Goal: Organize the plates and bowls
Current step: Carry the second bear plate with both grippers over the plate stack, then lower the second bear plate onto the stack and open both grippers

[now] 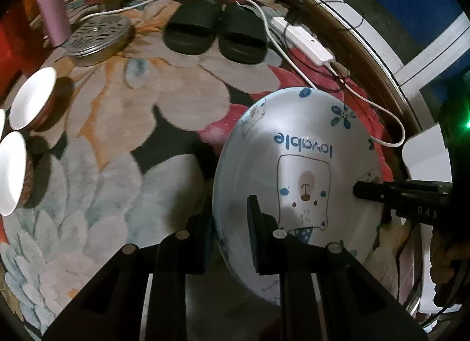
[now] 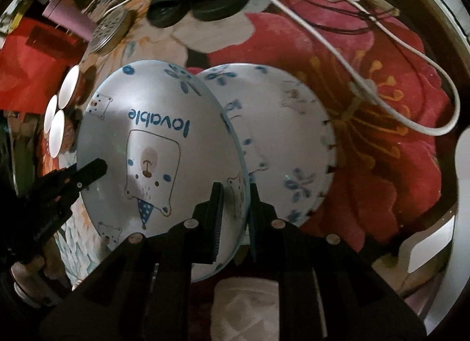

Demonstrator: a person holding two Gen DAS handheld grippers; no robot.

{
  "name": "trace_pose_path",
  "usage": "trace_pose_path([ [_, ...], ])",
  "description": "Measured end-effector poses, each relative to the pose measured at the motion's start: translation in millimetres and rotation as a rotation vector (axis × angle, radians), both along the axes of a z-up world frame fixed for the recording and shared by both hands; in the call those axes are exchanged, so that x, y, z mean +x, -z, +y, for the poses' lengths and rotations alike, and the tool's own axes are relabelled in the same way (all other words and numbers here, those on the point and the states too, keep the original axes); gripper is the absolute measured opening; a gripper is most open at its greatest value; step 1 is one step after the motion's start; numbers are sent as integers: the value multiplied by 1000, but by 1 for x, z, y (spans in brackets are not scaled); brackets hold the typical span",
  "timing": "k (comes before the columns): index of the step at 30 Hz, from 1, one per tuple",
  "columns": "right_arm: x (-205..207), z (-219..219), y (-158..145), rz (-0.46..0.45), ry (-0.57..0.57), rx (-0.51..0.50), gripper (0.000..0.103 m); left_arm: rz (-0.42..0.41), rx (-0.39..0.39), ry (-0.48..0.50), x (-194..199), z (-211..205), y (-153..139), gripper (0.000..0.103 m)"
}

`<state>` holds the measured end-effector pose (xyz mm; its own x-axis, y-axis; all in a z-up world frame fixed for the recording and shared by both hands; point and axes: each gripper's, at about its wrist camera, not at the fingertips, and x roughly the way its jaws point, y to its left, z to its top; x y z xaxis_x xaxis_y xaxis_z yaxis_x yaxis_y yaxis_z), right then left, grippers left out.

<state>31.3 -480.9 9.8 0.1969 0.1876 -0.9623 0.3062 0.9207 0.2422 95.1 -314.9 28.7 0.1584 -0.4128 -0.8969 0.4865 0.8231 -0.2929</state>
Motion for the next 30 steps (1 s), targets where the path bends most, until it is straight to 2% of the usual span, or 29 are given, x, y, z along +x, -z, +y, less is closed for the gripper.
trace_pose_path([
  [13, -1, -49, 21, 24, 81, -16, 17, 12, 53, 63, -1, -57, 23, 20],
  [18, 1, -58, 28, 26, 89, -23, 17, -2, 83, 66, 1, -65, 29, 20],
  [22, 2, -58, 36, 49, 82, -19, 17, 33, 73, 53, 8, -64, 33, 20],
  [25, -1, -61, 37, 48, 97, 7, 19, 44, 53, 59, 9, -63, 31, 27],
  [26, -2, -63, 38, 47, 108, 20, 19, 48, 35, 63, 9, -62, 29, 36],
  [27, -1, -62, 40, 49, 118, 30, 20, 51, 23, 64, 9, -62, 28, 53],
  [29, -3, -67, 40, 49, 147, 70, 24, 47, 4, 58, 8, -59, 24, 77],
  [30, -4, -68, 39, 44, 154, 89, 29, 43, -9, 50, 8, -57, 21, 80],
])
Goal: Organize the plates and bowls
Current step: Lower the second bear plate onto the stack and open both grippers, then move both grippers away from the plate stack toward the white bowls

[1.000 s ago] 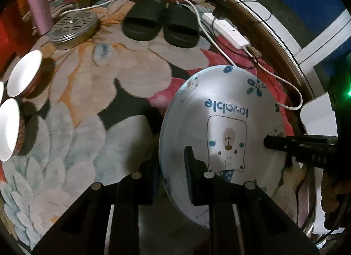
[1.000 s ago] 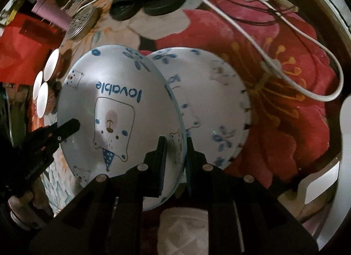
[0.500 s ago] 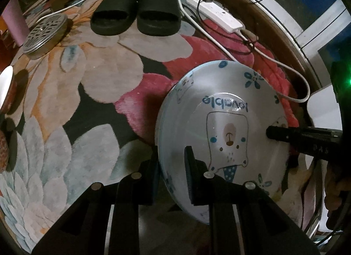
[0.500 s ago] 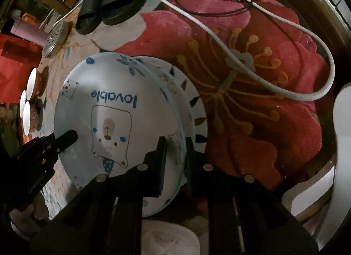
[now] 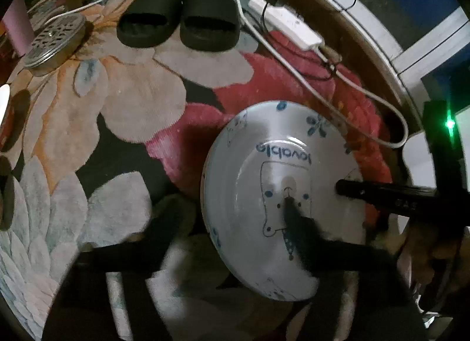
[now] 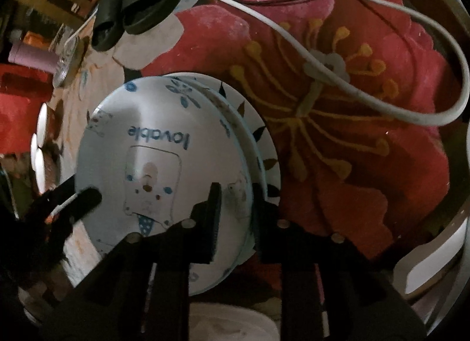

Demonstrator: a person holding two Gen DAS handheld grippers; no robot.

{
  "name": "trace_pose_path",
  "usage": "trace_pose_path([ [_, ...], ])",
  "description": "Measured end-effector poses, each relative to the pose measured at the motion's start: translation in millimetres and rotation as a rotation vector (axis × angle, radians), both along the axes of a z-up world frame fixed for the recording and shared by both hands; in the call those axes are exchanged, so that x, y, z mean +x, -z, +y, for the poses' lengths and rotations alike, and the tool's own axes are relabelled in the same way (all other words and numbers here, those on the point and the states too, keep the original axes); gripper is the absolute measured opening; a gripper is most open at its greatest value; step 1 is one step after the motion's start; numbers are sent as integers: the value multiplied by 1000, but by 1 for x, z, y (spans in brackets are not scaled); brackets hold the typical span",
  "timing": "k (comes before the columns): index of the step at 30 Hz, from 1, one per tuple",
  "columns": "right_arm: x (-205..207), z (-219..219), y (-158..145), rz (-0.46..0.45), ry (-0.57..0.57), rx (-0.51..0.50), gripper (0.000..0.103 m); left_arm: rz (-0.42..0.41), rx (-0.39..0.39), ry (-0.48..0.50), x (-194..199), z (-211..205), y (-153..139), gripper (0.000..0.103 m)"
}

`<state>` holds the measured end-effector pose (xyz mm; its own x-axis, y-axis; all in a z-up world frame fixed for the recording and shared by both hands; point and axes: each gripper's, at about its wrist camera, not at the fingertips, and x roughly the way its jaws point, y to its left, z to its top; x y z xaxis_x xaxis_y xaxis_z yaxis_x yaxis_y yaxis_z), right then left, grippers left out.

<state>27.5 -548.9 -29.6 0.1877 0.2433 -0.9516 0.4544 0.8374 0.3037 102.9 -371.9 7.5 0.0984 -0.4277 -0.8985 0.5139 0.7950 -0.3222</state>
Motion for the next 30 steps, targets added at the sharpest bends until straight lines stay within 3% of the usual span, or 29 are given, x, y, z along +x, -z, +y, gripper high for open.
trace_pose_path([
  [7, -6, 7, -15, -54, 33, 43, 68, 5, 2, -37, 4, 16, -4, 93],
  [9, -8, 11, -24, -62, 29, -8, 93, -7, 16, -48, 5, 23, -4, 97],
  [10, -10, 14, -32, -90, 16, -38, 96, -12, 26, -57, 6, 27, -3, 98],
  [14, -3, 27, -46, -123, -38, -137, 98, -4, 54, -88, 10, 42, 2, 98],
  [30, 11, 62, -43, -114, -85, -153, 99, -13, 89, -153, 14, 90, -1, 99],
])
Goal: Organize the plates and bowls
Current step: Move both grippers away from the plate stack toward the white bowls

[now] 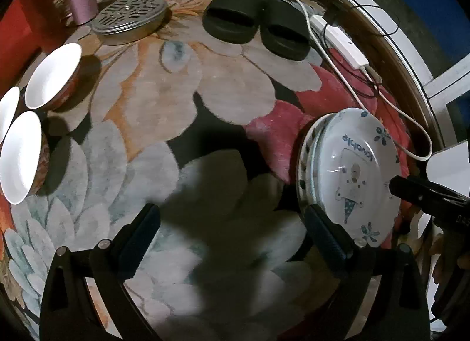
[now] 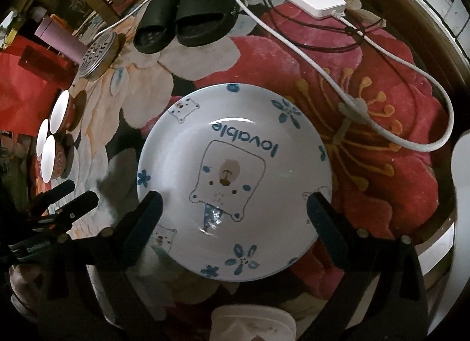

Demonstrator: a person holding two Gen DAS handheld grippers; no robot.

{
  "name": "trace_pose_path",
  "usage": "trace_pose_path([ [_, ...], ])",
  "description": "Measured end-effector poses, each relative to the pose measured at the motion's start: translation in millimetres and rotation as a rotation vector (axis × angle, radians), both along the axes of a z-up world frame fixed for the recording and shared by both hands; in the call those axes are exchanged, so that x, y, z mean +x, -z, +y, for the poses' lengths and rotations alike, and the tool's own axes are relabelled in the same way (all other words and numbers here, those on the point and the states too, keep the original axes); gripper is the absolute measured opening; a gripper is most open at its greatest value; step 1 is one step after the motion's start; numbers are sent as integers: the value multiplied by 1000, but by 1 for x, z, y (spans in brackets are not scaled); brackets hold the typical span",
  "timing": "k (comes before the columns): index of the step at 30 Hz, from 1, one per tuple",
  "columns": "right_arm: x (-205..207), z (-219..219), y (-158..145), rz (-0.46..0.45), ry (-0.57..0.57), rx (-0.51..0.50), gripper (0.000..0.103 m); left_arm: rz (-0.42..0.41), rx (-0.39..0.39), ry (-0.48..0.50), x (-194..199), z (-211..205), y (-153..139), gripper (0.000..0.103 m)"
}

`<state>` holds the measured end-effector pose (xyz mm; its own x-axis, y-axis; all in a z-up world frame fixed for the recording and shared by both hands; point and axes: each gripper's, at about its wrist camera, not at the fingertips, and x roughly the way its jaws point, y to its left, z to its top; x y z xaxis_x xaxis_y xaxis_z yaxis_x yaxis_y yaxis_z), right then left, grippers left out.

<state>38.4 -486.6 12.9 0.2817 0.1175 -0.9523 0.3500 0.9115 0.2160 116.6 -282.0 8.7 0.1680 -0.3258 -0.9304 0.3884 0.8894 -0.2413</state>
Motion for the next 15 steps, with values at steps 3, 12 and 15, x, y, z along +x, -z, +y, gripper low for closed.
trace_pose_path([
  [3, 2, 9, 1, 2, -13, 3, 100, 0, 3, -12, 1, 7, 0, 99],
  [12, 8, 30, 4, 5, -46, 6, 100, 0, 13, -44, 3, 31, 0, 99],
  [15, 10, 35, 5, 4, -54, 4, 100, 1, 17, -54, 4, 40, 0, 99],
])
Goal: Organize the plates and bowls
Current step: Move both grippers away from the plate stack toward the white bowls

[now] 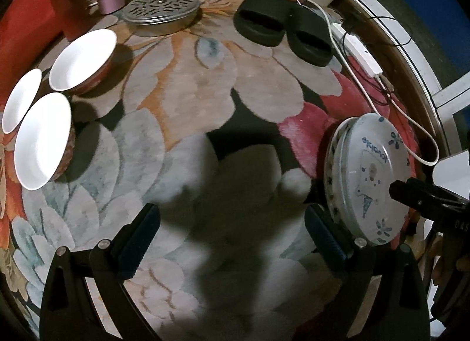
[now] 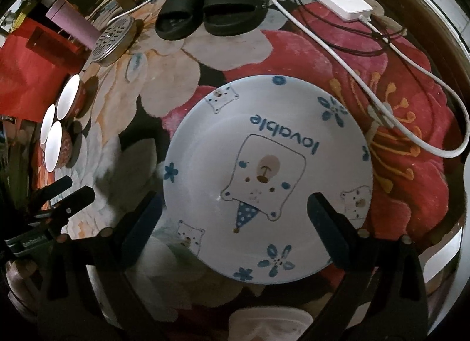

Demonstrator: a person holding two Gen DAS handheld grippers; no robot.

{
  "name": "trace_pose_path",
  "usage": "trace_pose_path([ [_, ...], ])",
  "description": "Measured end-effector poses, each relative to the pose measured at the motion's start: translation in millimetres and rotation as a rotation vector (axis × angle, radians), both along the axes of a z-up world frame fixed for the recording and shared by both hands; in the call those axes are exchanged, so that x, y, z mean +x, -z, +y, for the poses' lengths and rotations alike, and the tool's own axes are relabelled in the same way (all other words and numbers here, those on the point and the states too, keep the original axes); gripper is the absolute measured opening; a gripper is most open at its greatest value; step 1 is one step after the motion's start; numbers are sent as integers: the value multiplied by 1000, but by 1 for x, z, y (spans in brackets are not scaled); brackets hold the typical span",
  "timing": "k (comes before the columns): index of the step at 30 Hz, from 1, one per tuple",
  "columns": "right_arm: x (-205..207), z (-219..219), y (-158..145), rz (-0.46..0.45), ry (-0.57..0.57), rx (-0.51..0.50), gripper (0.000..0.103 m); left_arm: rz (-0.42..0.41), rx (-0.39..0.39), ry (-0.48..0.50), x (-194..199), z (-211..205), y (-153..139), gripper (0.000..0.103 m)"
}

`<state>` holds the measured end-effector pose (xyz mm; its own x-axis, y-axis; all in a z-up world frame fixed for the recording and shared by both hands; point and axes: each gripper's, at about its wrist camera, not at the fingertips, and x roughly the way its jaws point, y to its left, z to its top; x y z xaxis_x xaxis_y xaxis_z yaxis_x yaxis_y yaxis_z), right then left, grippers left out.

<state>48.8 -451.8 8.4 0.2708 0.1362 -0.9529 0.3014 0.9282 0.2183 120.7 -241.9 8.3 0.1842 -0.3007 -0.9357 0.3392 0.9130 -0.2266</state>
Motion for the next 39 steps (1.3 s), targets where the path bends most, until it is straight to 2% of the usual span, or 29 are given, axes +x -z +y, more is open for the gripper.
trace_pose_path([
  [39, 37, 103, 8, -3, -192, 4, 100, 20, 28, -212, 4, 127, 12, 99],
])
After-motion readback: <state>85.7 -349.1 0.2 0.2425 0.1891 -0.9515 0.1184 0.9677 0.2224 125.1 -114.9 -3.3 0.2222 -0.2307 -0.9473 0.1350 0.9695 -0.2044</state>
